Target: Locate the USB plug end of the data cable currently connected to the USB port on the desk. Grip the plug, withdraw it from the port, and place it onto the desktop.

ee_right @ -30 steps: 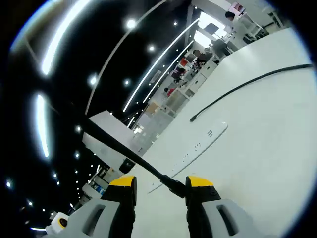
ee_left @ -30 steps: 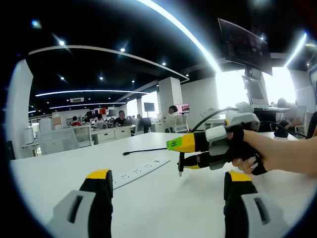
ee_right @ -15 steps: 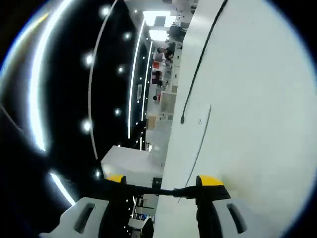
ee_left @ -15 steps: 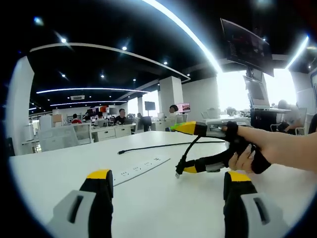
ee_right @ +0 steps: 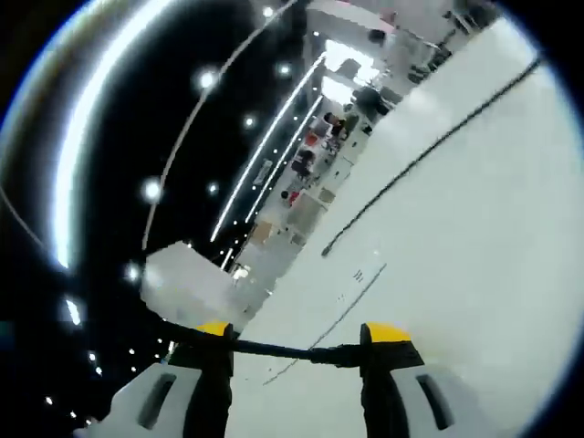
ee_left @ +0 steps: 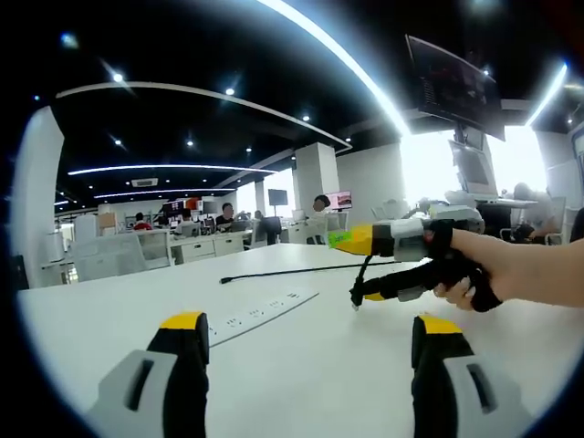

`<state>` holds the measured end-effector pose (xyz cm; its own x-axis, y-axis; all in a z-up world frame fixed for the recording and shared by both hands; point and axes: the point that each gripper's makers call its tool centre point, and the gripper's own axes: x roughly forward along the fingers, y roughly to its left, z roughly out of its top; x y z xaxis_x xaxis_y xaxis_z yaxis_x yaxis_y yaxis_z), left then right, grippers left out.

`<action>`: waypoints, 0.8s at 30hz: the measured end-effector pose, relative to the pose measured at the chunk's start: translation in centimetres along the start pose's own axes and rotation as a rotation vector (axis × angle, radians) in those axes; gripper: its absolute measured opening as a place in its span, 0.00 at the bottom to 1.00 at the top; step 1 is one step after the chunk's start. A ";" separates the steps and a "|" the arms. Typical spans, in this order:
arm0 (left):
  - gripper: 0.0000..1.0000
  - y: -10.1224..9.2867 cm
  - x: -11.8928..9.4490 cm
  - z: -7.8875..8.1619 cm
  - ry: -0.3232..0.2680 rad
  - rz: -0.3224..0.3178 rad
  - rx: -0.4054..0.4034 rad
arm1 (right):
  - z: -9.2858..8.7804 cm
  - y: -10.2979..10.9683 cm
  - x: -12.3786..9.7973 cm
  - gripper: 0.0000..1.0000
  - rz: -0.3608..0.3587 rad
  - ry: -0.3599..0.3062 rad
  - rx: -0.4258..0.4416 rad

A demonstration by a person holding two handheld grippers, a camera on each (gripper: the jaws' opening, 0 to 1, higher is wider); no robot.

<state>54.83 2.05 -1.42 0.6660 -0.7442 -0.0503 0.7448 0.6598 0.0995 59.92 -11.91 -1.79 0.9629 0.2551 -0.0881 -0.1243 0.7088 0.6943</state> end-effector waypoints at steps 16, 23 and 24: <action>0.90 0.0 1.3 5.5 -0.160 0.063 0.029 | -4.0 1.5 2.2 0.67 -0.056 0.016 -0.481; 0.91 -0.6 3.5 6.4 -0.209 0.124 0.031 | -4.3 1.9 2.7 0.68 -0.059 0.010 -0.614; 0.91 -0.5 3.6 6.5 -0.214 0.126 0.018 | -4.3 1.9 2.7 0.68 -0.057 0.009 -0.616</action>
<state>56.59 -1.61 4.82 0.7283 -0.6625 0.1751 0.6542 0.7483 0.1098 61.22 -7.06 -3.77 0.9702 0.2096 -0.1211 -0.1911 0.9703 0.1483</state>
